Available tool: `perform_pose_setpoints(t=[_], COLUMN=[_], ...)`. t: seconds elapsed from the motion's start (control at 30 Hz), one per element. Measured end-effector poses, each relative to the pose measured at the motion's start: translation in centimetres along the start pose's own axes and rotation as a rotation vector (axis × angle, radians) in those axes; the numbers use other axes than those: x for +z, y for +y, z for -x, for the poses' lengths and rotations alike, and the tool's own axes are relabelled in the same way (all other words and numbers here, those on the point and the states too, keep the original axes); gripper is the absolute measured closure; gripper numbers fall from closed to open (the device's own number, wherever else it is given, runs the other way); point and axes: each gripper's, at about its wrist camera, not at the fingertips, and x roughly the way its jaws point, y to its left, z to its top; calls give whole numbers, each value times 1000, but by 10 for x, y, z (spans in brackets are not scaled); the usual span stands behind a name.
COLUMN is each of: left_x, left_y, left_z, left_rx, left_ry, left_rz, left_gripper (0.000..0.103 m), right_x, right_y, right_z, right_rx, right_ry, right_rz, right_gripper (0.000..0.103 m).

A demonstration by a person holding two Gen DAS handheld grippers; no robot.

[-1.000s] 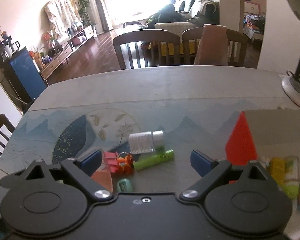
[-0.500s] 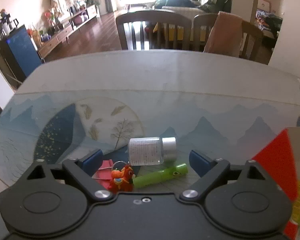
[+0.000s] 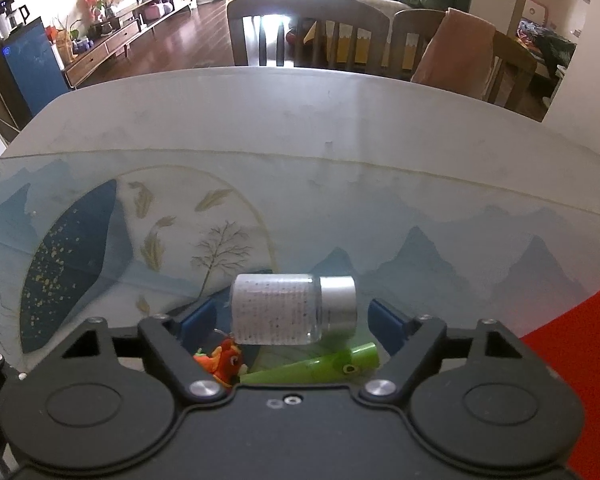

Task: Organize rigid objects
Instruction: 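Grasp the pink heart dish with the left tool while the right tool grasps the glass jar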

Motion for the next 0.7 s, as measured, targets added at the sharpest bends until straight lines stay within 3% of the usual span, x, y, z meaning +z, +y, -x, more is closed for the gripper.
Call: perform_pose_setpoints(t=[0.27,0.7], left_x=[3,5], left_y=[-1,0], left_z=[2,9], left_rx=[-6,-10], left_ry=[2,11], left_rz=[15,60], left_gripper=[26,26], right_x=[-1,-8], right_y=[2,-3], right_z=[-3,32], right_rx=[-7,0], right_ry=[5,-56], right_rz=[-1,-21], right_gripper=[36,36])
